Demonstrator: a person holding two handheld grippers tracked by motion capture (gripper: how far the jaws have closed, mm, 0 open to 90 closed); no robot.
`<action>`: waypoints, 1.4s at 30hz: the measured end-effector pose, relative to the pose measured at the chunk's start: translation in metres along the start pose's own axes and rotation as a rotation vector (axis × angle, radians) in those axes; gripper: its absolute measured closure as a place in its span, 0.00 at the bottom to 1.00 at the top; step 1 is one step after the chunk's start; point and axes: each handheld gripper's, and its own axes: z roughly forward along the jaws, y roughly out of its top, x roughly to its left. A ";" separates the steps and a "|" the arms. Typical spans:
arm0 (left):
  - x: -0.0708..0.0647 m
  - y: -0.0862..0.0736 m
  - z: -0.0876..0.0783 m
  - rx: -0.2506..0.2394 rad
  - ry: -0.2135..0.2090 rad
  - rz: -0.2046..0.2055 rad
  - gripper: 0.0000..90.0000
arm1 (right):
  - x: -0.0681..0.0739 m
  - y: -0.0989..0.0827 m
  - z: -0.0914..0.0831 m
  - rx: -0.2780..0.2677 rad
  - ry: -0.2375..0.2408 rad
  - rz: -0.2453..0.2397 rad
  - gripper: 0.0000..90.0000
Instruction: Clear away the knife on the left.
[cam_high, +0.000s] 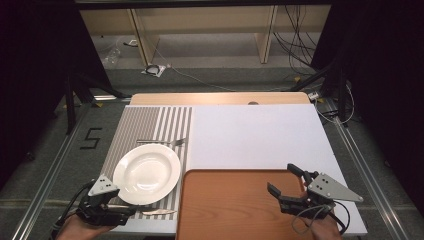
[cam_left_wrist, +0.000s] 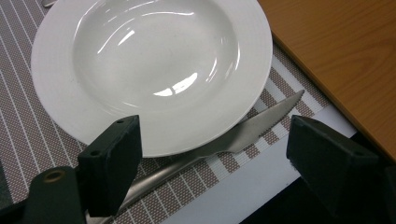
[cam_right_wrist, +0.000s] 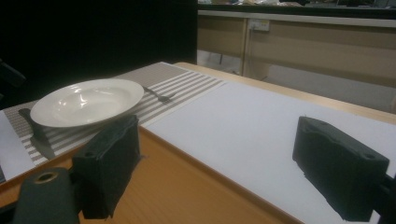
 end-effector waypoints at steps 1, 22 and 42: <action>0.001 -0.001 0.000 0.004 0.003 -0.002 0.20 | 0.000 0.000 0.000 0.001 0.000 0.001 0.18; 0.023 -0.015 0.008 0.114 0.014 -0.009 0.20 | 0.001 0.000 0.001 0.001 0.010 -0.010 0.18; 0.040 -0.016 0.035 0.228 -0.027 0.010 0.25 | 0.001 0.000 0.001 0.003 0.019 -0.014 0.18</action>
